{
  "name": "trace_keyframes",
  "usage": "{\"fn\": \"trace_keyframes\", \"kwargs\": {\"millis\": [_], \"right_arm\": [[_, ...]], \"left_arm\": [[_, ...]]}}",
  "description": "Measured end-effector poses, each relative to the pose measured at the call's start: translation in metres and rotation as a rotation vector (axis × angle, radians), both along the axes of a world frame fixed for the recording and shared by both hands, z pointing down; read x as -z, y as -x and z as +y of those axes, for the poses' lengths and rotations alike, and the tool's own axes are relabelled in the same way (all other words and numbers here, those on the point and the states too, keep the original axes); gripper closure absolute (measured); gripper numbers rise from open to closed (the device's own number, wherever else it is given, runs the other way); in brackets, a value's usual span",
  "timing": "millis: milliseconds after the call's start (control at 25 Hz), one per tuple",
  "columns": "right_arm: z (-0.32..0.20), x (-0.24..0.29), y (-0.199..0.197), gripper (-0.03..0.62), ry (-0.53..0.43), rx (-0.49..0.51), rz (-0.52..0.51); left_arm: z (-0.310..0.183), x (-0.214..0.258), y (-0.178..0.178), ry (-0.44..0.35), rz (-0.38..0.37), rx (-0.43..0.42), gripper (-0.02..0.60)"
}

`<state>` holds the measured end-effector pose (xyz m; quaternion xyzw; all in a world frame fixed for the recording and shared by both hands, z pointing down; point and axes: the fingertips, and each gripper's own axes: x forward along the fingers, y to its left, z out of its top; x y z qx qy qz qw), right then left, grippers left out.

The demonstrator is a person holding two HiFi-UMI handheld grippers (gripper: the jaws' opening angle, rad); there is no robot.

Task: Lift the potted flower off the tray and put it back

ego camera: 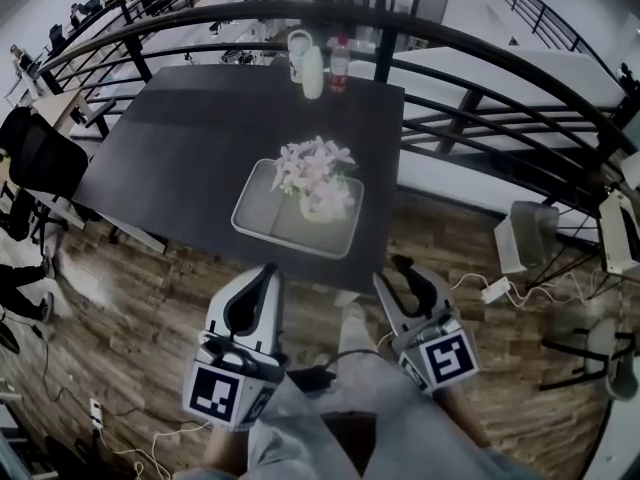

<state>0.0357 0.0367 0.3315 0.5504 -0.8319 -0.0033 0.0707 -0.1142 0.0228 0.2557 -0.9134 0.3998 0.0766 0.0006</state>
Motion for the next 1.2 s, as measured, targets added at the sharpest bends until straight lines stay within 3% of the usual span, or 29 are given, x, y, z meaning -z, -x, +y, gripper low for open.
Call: {"fn": "trace_keyframes", "kwargs": {"millis": [400,720,1200], "right_arm": [[-0.055,-0.021,-0.006,0.359,0.050,0.096,0.014],[-0.098,-0.044,-0.004,0.322,0.108,0.174,0.038],[-0.145,-0.098,0.004,0.283,0.223,0.280,0.066]], "left_arm": [[-0.038,-0.015,-0.011,0.054,-0.025,0.059,0.583],[-0.070,-0.031,-0.009,0.121,-0.047,0.129,0.583],[-0.105,-0.044,-0.007,0.131,-0.063,0.212,0.583]]}}
